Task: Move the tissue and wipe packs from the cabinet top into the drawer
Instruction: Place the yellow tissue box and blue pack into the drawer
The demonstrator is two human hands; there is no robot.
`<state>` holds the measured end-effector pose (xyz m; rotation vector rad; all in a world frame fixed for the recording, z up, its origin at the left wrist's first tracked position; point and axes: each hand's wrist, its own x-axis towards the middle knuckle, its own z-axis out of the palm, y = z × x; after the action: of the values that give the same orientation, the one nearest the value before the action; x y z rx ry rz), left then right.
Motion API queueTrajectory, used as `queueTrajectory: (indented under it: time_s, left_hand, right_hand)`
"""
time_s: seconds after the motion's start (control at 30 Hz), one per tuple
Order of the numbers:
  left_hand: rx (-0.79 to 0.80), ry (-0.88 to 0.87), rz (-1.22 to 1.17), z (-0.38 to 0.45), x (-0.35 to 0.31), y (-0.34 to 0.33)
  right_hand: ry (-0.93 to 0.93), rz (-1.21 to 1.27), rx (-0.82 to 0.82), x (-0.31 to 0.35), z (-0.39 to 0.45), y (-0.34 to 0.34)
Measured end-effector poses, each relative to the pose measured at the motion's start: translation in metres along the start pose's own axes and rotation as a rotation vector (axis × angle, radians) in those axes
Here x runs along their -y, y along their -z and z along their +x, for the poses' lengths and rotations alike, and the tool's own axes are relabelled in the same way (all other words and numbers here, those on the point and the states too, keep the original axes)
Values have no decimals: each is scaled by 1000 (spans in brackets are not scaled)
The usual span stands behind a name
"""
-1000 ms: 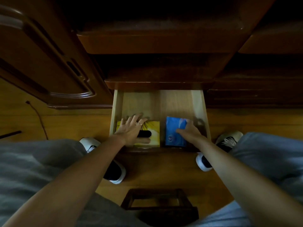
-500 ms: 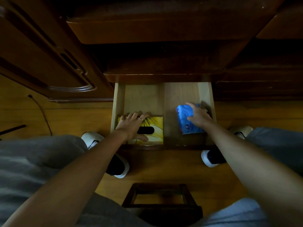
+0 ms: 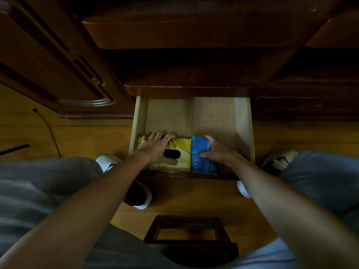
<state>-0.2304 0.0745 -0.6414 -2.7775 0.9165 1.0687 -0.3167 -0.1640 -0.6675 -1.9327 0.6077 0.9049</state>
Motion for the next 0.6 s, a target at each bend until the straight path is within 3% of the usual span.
queueTrajectory:
  time_s: [0.03,0.13,0.23,0.43,0.53,0.6]
  left_hand:
    - [-23,-2,-13,1,-3,1]
    - [-113,-27,31,7,-8,-1]
    - [-60,3,52,7,-3,-7]
    - [-110,31,32,0,-2,-21]
    - [-302,77,54,-11,5,-21]
    - [-506,227,79,-19,23,-20]
  right_hand:
    - [-3,26,4,2,0,3]
    - [16,-72,-180,10,7,14]
    - [-6,-87,-72,8,8,6]
    - [8,-220,-75,-2,2,-1]
    - [107,-340,-200,-5,-15,-8]
    - [395,-501,-249,-5,-32,-9]
